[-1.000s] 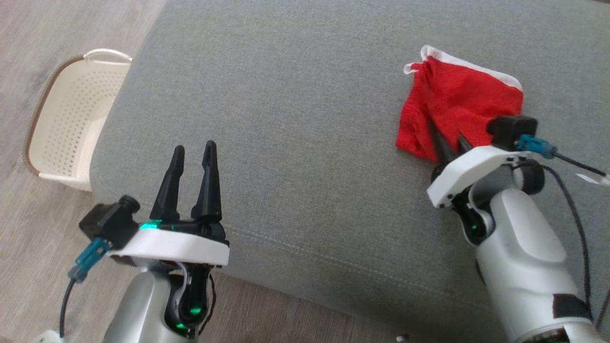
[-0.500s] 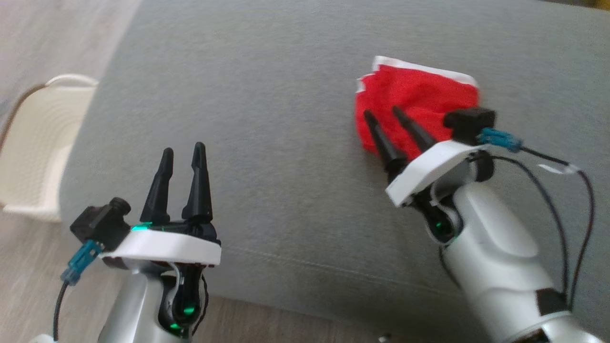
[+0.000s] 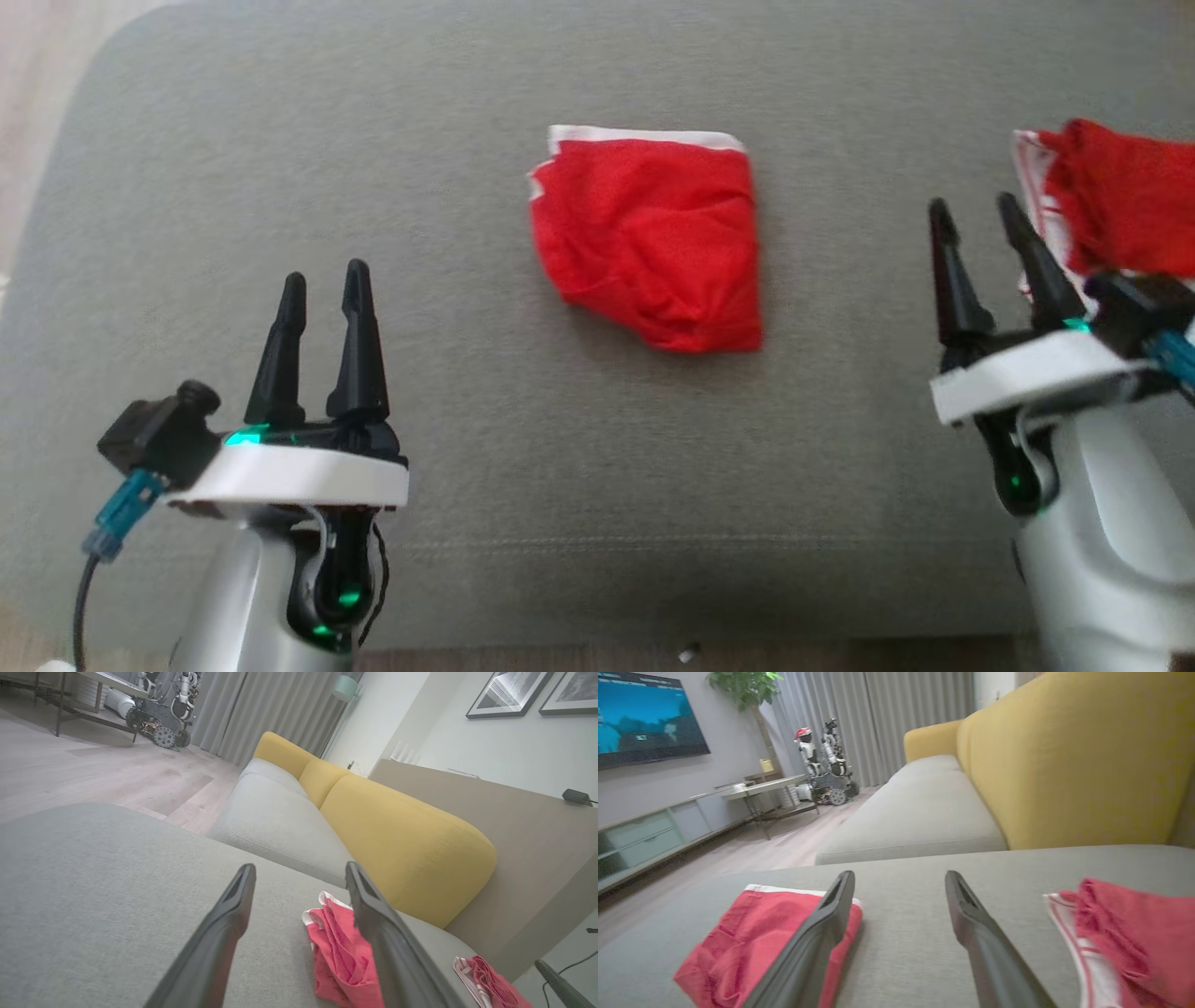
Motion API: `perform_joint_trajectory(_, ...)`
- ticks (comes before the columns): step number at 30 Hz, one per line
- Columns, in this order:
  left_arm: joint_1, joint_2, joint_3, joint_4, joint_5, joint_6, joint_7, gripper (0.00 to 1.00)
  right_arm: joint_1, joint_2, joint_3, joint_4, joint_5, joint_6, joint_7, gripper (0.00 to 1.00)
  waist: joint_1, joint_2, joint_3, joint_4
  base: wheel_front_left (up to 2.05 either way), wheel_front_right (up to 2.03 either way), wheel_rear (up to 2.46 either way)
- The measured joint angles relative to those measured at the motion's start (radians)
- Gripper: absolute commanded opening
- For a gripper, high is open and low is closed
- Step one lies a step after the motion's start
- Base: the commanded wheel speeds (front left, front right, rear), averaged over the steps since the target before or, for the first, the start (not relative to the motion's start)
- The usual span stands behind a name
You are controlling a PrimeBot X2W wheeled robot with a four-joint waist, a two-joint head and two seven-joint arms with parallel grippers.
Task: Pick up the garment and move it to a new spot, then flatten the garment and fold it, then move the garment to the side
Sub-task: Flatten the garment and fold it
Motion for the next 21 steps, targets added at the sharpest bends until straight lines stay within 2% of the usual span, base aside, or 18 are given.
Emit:
perform_joint_trajectory(4,0.000,0.000,0.013,-0.007,0.002,0.000,0.000,1.00,0.073,0.035,-0.069,-0.075,-0.073,0.000,-0.006,1.00,0.0000,0.0000,-0.002,-0.041,0.00,0.00,0.00)
perform_joint_trajectory(10,0.019,0.000,0.043,-0.006,0.028,-0.019,0.000,1.00,0.162,0.090,-0.112,-0.151,-0.174,0.000,-0.003,1.00,0.0000,0.0000,0.002,-0.071,0.00,0.00,0.00)
perform_joint_trajectory(21,0.031,0.000,0.037,-0.004,0.037,-0.027,0.000,1.00,0.186,0.116,-0.147,-0.218,-0.222,0.000,0.028,1.00,0.0000,0.0000,0.033,-0.032,0.00,0.00,0.00)
